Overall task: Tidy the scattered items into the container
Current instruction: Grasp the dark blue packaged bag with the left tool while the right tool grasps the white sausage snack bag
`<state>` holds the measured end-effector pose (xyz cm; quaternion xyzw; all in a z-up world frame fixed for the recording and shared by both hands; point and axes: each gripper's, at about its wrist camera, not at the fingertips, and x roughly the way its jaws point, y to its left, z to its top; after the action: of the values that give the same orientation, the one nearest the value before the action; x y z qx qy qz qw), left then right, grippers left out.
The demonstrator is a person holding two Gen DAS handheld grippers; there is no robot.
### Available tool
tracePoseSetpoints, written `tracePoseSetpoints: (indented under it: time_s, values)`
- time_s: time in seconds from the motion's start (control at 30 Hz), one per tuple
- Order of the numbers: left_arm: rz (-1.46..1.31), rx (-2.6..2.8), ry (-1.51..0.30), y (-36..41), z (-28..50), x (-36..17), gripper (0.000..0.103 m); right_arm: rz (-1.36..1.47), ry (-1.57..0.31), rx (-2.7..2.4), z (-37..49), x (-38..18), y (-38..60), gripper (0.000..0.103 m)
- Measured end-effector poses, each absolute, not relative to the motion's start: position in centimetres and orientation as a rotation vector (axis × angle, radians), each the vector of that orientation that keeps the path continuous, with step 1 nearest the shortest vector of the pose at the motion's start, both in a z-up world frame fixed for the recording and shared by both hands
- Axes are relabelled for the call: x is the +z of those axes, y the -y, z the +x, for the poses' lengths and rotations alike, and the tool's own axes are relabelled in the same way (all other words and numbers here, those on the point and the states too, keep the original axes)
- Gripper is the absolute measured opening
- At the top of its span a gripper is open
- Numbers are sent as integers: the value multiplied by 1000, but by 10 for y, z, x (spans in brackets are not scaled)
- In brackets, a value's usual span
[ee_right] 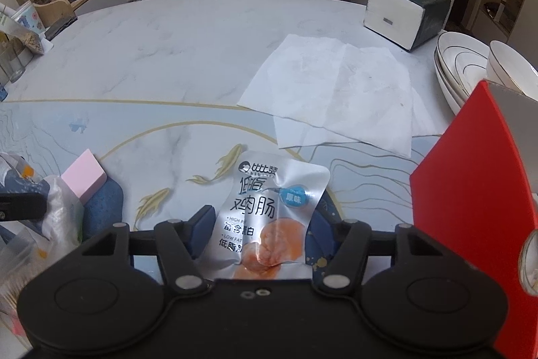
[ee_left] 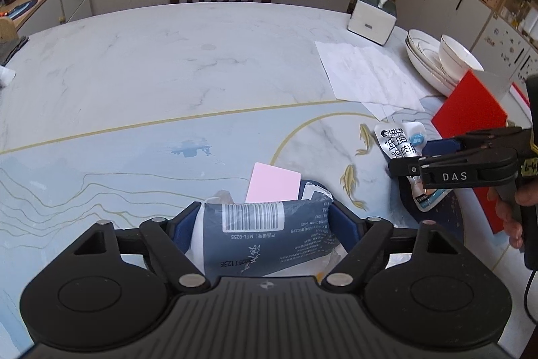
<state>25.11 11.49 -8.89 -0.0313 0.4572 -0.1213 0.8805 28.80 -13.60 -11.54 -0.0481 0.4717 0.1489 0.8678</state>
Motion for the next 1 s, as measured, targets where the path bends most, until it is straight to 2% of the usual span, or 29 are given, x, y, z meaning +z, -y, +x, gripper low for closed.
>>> tracePoseSetpoints:
  time_s: [0.13, 0.33, 0.67, 0.8, 1.0]
  values:
    - [-89, -253, -952, -119, 251, -89, 71, -91, -979, 315, 285, -112, 137, 60]
    - [-132, -273, -948, -124, 249, -83, 56, -69, -971, 335, 279, -105, 136, 60]
    - [-167, -281, -931, -129, 244, -73, 25, -44, -946, 362, 266, -83, 142, 60]
    - [-194, -278, -909, -133, 241, -66, 18, -44, -936, 366, 258, -75, 145, 60]
    - [-259, -277, -879, -143, 233, -55, 17, -34, -920, 372, 245, -60, 150, 60]
